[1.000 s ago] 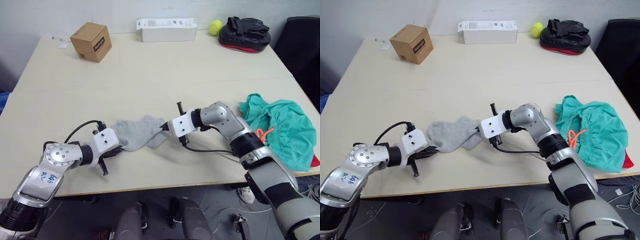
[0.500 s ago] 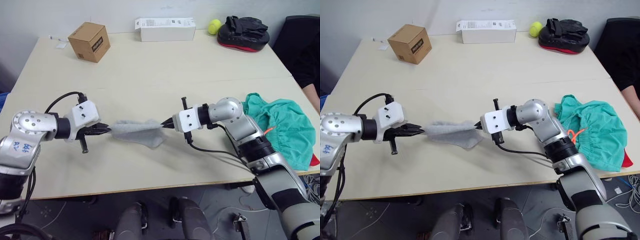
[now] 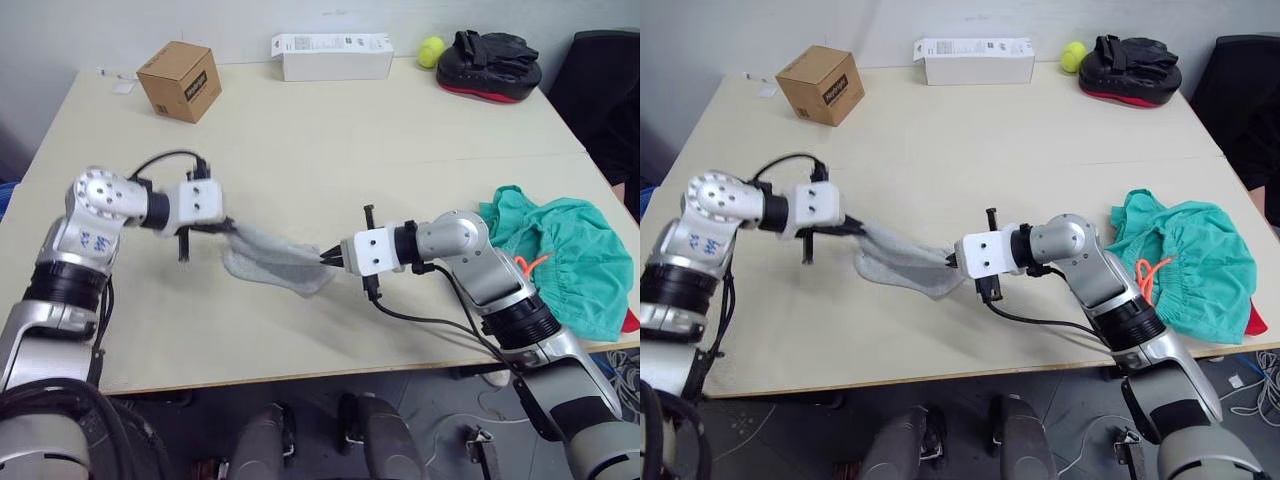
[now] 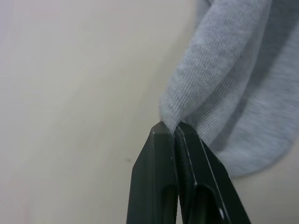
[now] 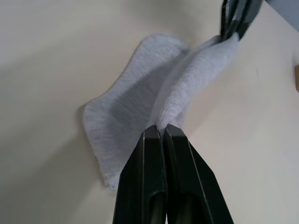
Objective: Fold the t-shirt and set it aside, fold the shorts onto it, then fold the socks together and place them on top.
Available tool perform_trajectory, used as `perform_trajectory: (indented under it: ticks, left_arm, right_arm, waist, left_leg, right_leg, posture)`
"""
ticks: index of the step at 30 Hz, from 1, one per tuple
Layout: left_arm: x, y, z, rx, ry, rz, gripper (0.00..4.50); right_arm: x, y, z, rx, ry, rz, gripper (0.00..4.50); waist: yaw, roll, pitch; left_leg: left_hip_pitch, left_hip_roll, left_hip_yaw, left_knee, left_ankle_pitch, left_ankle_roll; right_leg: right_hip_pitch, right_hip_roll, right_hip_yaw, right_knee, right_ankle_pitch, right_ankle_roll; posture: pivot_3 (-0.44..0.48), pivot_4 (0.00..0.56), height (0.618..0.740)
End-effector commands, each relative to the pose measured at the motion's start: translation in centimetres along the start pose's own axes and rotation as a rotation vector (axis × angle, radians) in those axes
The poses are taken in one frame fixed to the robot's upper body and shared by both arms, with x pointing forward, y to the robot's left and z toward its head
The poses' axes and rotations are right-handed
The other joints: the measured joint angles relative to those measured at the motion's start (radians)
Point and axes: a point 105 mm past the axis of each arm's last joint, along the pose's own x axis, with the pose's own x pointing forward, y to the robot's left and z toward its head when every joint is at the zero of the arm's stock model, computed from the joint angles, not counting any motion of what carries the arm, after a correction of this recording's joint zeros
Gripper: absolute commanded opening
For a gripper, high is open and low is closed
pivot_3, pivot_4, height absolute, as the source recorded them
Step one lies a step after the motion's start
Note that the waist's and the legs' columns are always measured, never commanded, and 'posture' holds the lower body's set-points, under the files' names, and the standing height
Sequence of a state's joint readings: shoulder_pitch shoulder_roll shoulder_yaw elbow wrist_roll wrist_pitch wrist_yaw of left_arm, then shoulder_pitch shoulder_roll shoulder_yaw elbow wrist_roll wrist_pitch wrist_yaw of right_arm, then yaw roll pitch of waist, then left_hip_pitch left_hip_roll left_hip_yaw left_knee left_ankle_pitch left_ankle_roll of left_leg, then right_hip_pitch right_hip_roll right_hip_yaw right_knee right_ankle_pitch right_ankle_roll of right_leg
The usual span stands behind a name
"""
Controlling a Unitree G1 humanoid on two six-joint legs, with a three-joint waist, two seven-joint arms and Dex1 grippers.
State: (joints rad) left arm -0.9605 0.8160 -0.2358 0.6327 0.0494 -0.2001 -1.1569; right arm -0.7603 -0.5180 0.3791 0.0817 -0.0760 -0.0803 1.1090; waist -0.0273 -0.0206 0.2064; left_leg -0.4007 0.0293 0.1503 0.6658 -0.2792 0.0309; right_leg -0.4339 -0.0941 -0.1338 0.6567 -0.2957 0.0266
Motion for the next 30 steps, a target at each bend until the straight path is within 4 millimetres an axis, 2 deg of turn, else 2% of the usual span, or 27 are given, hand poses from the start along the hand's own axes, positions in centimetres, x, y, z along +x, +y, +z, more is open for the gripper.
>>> perform_trajectory:
  ticks: [1,3,5,10,14,18,23,28,29,30]
  left_arm:
    - [-0.6,1.7,0.6,0.038,-0.024,0.063,0.04]
    - [-0.6,2.5,1.3,0.065,-0.051,0.092,0.04]
    - [-0.8,2.4,1.7,0.086,-0.09,0.091,0.04]
    - [-0.7,0.1,1.0,0.129,-0.111,0.039,0.04]
    - [0.1,-3.2,-0.3,0.123,-0.096,-0.035,0.04]
    - [1.2,-5.4,-1.2,0.121,-0.075,-0.06,0.04]
    - [1.2,-6.7,-1.7,0.112,-0.067,-0.089,0.04]
    - [0.3,-7.6,-1.7,0.058,-0.077,-0.128,0.04]
    - [0.0,-7.8,-1.6,0.039,-0.083,-0.139,0.24]
    - [-0.3,-8.1,-1.6,0.019,-0.082,-0.152,0.49]
  right_arm:
    - [-1.3,-2.1,0.9,-0.046,-0.001,-0.093,0.0]
    - [-1.6,-2.6,0.9,-0.054,0.008,-0.119,0.0]
    - [-1.9,-2.8,1.0,-0.052,0.008,-0.13,0.0]
    - [-1.7,-1.6,1.7,-0.049,-0.007,-0.099,0.0]
    - [-0.3,0.8,1.6,-0.012,-0.015,-0.029,0.0]
    - [0.7,2.5,0.9,0.026,-0.004,-0.001,0.0]
    - [0.8,4.3,0.0,0.033,0.022,0.067,0.0]
    - [0.5,5.0,-0.6,0.027,0.039,0.099,0.0]
    - [0.5,5.0,-0.6,0.03,0.037,0.095,0.0]
    - [0.5,4.9,-0.6,0.032,0.034,0.09,0.2]
  waist:
    - [-0.001,0.0,0.0]
    - [-0.001,0.0,0.0]
    - [-0.001,0.0,0.0]
    - [-0.004,0.0,0.0]
    - [-0.001,0.0,0.0]
    - [0.001,0.0,0.0]
    - [0.002,-0.001,0.0]
    - [-0.001,-0.001,0.0]
    - [-0.002,-0.001,0.0]
    - [-0.002,-0.001,0.0]
  left_leg:
    - [0.0,0.0,0.0,0.0,0.0,0.0]
    - [0.0,0.0,0.0,0.0,0.0,0.0]
    - [0.0,0.0,0.0,0.0,0.0,0.0]
    - [-0.001,0.0,0.0,0.0,0.0,0.0]
    - [-0.001,0.0,0.0,0.001,0.0,0.0]
    - [-0.002,0.0,0.0,0.002,0.0,0.001]
    - [-0.002,0.0,0.0,0.002,0.001,0.001]
    - [-0.002,0.0,0.0,0.002,0.001,0.001]
    - [-0.002,0.0,0.0,0.002,0.001,0.001]
    - [-0.002,0.0,0.0,0.001,0.001,0.001]
  right_leg:
    - [0.0,0.0,0.0,0.0,0.0,0.0]
    - [0.0,0.0,0.0,0.0,0.0,0.0]
    - [-0.001,0.0,0.0,0.0,0.0,0.0]
    - [-0.002,0.0,0.0,0.001,0.0,0.0]
    - [-0.002,0.0,0.0,0.001,0.0,0.0]
    - [-0.002,0.0,0.0,0.002,0.0,0.0]
    - [-0.002,-0.001,0.0,0.002,0.0,0.001]
    - [-0.002,-0.001,0.0,0.002,0.0,0.001]
    - [-0.002,-0.001,0.0,0.002,0.0,0.001]
    - [-0.002,0.0,0.0,0.002,0.0,0.001]
  posture:
    - [0.0,0.15,0.74]
    - [0.0,0.15,0.74]
    - [0.0,0.15,0.74]
    - [0.0,0.15,0.74]
    - [0.0,0.15,0.74]
    - [0.0,0.15,0.74]
    - [0.0,0.15,0.74]
    - [0.0,0.15,0.74]
    - [0.0,0.15,0.74]
    - [0.0,0.15,0.74]
